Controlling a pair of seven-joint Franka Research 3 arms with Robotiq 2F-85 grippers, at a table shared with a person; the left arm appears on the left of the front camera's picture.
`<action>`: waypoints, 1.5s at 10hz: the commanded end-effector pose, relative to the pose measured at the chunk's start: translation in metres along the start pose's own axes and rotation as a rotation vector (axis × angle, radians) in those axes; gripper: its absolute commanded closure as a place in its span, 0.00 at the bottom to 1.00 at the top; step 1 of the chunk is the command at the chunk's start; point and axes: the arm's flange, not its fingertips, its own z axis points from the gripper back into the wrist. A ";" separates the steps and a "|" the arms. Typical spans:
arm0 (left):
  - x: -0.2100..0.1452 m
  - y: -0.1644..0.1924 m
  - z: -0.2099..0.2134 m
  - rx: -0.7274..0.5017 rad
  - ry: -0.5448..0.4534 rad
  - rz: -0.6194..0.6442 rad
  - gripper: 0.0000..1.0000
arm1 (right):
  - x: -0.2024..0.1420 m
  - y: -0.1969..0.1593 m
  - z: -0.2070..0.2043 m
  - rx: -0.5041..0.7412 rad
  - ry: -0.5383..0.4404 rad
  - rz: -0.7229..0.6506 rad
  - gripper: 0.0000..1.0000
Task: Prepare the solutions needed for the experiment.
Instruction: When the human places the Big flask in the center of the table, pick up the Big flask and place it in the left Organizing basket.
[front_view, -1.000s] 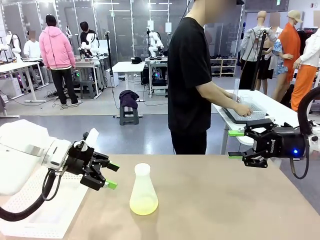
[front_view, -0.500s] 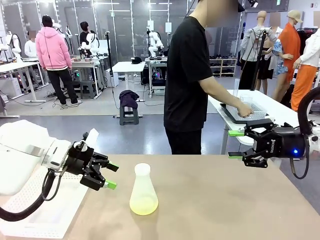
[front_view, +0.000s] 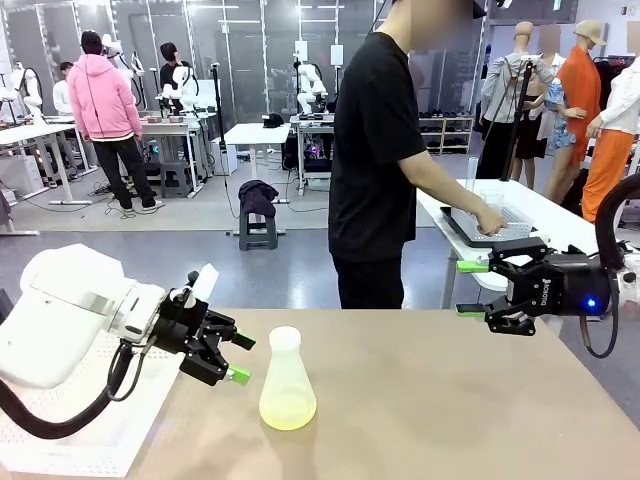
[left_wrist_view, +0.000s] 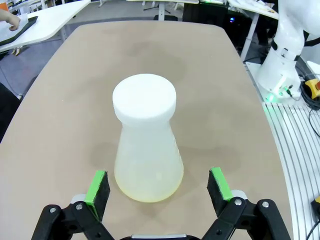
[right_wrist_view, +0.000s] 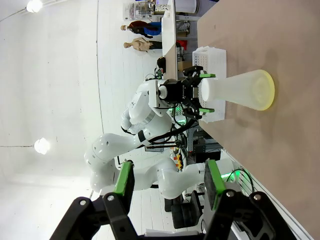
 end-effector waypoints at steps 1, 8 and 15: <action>0.000 0.012 -0.007 -0.042 -0.020 -0.006 0.00 | -0.001 0.000 0.000 0.004 0.001 0.003 0.28; -0.008 0.020 -0.036 -0.107 -0.155 0.017 0.00 | -0.001 0.000 0.000 0.004 0.001 0.003 0.28; -0.005 0.026 -0.065 -0.146 -0.281 -0.002 0.00 | -0.001 0.000 0.000 0.004 0.001 0.003 0.28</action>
